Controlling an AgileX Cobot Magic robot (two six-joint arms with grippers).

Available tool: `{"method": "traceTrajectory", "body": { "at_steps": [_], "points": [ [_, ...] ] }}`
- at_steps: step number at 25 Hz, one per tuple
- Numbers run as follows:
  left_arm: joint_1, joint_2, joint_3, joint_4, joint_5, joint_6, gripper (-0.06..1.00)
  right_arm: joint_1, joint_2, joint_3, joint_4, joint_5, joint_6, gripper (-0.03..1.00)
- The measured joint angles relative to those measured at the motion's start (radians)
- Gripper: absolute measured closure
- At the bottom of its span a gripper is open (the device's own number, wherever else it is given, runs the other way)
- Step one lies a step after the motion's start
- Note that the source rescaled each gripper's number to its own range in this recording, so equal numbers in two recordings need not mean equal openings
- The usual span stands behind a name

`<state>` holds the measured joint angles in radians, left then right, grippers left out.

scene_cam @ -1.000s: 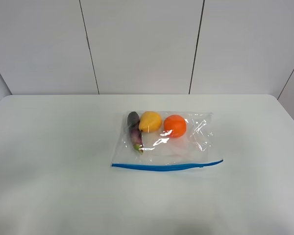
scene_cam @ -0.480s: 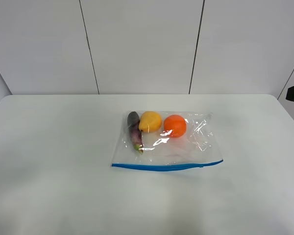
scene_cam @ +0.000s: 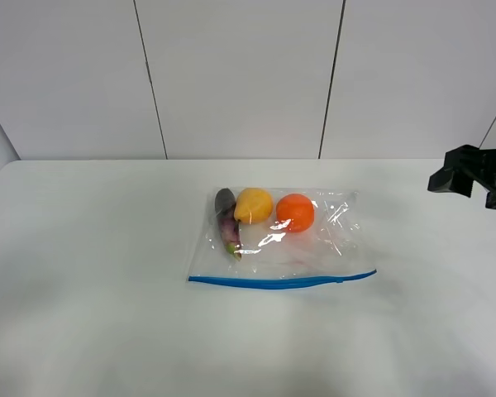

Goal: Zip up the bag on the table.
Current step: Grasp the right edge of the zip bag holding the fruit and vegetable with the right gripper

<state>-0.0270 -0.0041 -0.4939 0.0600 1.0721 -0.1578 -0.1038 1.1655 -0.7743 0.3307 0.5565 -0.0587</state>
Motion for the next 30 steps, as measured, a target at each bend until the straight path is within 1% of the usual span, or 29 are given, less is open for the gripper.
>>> {"method": "traceTrajectory", "body": {
  "at_steps": [3, 10, 12, 18, 23, 27, 30],
  "points": [
    [0.000, 0.000, 0.000, 0.000, 0.000, 0.000, 0.05, 0.000, 0.060, 0.000, 0.089, -0.021, -0.031, 0.05],
    [0.000, 0.000, 0.000, 0.000, 0.000, 0.000, 0.05, 0.000, 0.205, 0.000, 0.324, -0.026, -0.120, 0.05],
    [0.000, 0.000, 0.000, 0.000, 0.000, 0.000, 0.05, 0.000, 0.238, 0.000, 0.366, -0.027, -0.138, 0.05],
    [0.000, 0.000, 0.000, 0.000, 0.000, 0.000, 0.05, 0.000, 0.311, 0.000, 0.407, 0.002, -0.148, 0.05],
    [0.000, 0.000, 0.000, 0.001, 0.000, 0.000, 0.05, 0.000, 0.348, 0.043, 0.434, -0.013, -0.157, 0.05],
    [0.000, 0.000, 0.000, 0.002, 0.000, 0.000, 0.05, 0.000, 0.384, 0.096, 0.507, -0.029, -0.244, 0.10],
    [0.000, 0.000, 0.000, 0.003, 0.000, 0.000, 0.05, 0.000, 0.414, 0.108, 0.593, -0.020, -0.363, 0.11]
  ]
}}
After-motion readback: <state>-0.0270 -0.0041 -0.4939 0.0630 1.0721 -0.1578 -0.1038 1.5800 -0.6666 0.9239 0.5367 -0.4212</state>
